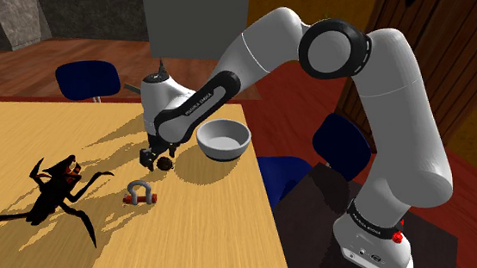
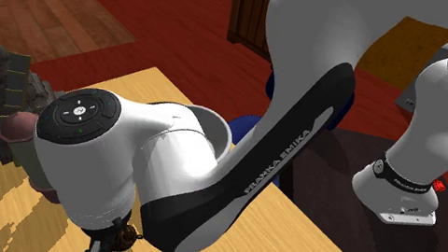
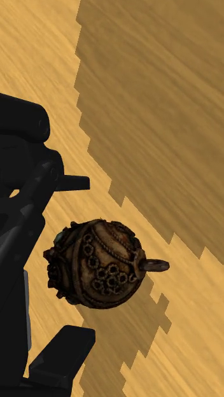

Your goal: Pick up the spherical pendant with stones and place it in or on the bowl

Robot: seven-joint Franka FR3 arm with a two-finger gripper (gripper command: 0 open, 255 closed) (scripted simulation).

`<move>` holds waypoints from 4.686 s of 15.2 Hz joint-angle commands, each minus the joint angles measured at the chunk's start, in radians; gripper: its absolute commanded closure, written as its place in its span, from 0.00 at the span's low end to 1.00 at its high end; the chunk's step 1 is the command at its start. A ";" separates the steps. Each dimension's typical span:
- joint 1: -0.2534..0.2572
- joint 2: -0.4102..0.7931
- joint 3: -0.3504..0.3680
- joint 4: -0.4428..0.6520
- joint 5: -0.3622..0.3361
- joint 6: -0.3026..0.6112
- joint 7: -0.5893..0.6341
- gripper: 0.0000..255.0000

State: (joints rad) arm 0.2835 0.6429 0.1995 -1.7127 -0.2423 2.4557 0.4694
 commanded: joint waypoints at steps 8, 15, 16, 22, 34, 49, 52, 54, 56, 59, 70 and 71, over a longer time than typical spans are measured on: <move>0.000 0.000 0.000 0.000 0.000 0.000 0.000 1.00; -0.003 -0.018 0.004 0.000 0.005 -0.017 -0.004 1.00; -0.004 -0.026 0.006 0.000 0.008 -0.026 -0.006 1.00; -0.012 -0.076 0.018 0.007 0.024 -0.082 -0.018 1.00; -0.023 -0.161 0.037 0.045 0.054 -0.203 -0.041 1.00; -0.132 -0.350 0.033 -0.126 0.124 -0.210 -0.177 1.00; -0.180 -0.412 0.020 -0.213 0.153 -0.179 -0.247 1.00; -0.210 -0.449 0.010 -0.265 0.171 -0.162 -0.296 1.00; -0.240 -0.483 -0.003 -0.311 0.189 -0.148 -0.347 1.00; -0.282 -0.528 -0.026 -0.372 0.215 -0.131 -0.426 1.00; -0.314 -0.493 -0.052 -0.461 0.219 -0.006 -0.486 1.00; -0.314 -0.484 -0.053 -0.465 0.217 0.006 -0.485 1.00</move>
State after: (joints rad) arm -0.0313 0.1499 0.1468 -2.1737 -0.0227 2.4488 -0.0176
